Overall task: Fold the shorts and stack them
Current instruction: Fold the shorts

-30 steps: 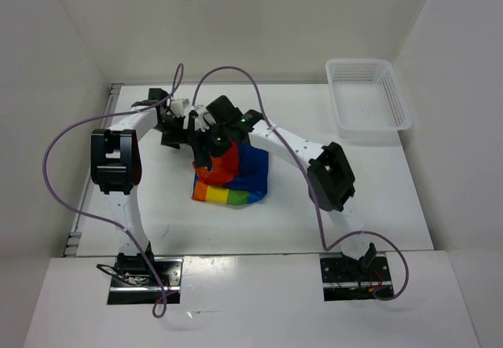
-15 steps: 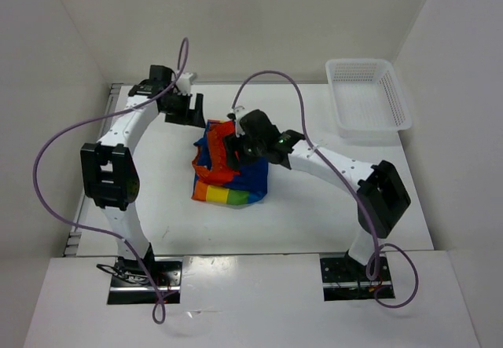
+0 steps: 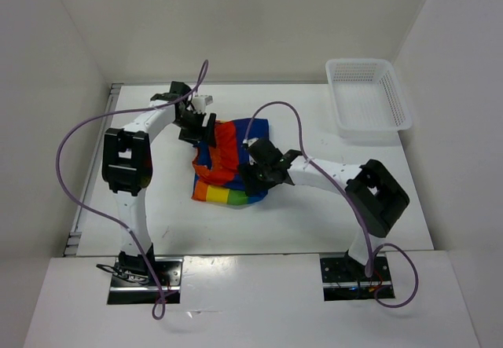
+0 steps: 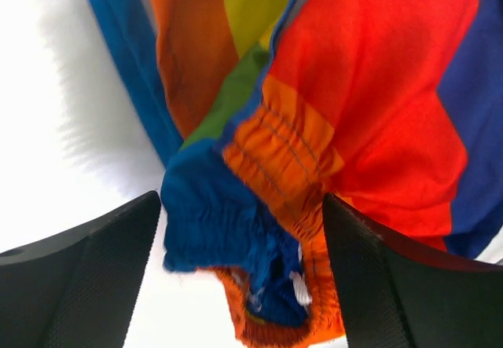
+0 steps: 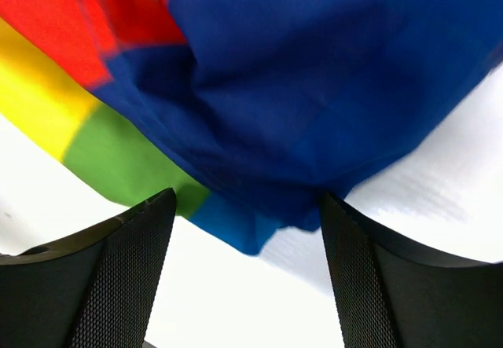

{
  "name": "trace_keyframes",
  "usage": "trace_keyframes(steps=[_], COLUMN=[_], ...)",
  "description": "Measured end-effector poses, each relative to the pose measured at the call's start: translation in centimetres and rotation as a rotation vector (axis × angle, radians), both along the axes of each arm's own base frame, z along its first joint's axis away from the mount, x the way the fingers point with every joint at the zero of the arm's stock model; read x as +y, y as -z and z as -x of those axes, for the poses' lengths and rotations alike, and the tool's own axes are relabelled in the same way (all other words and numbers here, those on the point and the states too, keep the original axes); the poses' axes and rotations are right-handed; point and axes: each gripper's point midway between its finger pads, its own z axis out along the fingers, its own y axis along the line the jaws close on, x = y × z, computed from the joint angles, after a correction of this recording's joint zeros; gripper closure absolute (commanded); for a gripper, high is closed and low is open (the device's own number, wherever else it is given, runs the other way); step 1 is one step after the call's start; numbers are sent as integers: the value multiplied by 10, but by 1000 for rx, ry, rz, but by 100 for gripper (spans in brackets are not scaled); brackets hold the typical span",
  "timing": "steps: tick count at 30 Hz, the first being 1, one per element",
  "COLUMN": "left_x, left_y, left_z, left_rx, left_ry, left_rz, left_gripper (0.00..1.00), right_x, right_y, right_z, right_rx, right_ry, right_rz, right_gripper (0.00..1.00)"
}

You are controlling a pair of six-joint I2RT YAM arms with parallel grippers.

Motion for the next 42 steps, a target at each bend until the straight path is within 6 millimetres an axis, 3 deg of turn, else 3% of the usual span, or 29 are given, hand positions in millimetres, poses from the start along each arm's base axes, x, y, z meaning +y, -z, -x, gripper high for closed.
trace_keyframes(steps=[4,7,8,11,12,14,15,17,19,24,27,30,31,33,34,38,42], left_x=[-7,-11,-12,-16,-17,-20,-21,-22,-23,-13,-5,-6,-7,-7,-7,-9,-6], left_y=[7,14,16,15,13,9,6,0,-7,-36,-50,-51,-49,-42,-38,-27,-29], left_z=[-6,-8,-8,-9,-10,-12,-14,-18,-23,-40,-47,-52,-53,-52,-51,-43,-39], left_rx=[4,11,15,11,10,0,-8,-21,-38,-88,-99,-99,-98,-82,-73,-33,-29], left_ry=[14,22,24,35,36,41,45,47,50,27,12,17,20,20,21,24,17], left_rz=[20,38,41,62,70,85,92,102,112,144,158,173,174,176,177,191,196], left_gripper=[18,32,43,57,67,76,83,89,93,93,82,64,58,46,35,22,20], right_x=[-13,-21,-22,-18,-16,-15,-16,-19,-24,-43,-43,-43,-44,-47,-48,-49,-48], right_y=[15,18,17,16,17,22,25,31,33,31,20,14,15,18,20,21,18], right_z=[14,22,22,18,16,12,10,7,2,-15,-26,-28,-27,-23,-21,-18,-18], right_rx=[37,42,39,26,22,21,21,26,32,3,-54,-69,-64,-45,-37,-31,-36], right_ry=[-1,6,6,15,20,32,42,65,99,196,227,233,232,229,227,207,185], right_rz=[28,36,33,17,13,13,16,23,16,13,-3,-14,-8,9,15,23,20], right_gripper=[19,19,19,28,44,64,83,97,100,100,100,75,61,50,43,37,34])
